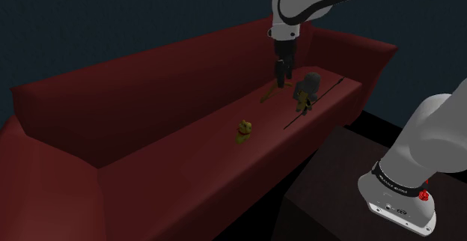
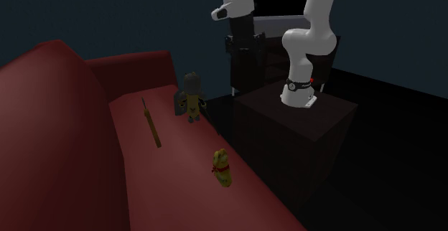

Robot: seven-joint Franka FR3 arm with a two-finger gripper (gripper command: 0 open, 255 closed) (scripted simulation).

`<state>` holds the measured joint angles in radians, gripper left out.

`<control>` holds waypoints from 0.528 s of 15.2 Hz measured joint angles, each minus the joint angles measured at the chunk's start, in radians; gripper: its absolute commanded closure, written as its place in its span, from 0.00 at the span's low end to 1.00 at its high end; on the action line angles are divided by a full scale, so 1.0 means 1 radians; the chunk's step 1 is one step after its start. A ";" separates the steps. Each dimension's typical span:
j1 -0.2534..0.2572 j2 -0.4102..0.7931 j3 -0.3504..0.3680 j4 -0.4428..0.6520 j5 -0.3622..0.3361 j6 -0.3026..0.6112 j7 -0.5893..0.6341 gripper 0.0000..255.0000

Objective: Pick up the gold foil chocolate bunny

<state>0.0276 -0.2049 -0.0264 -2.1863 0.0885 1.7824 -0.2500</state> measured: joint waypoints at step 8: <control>0.023 0.342 0.020 0.202 -0.023 0.037 -0.048 0.00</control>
<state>0.0503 0.1372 -0.0064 -1.9846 0.0656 1.8194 -0.2983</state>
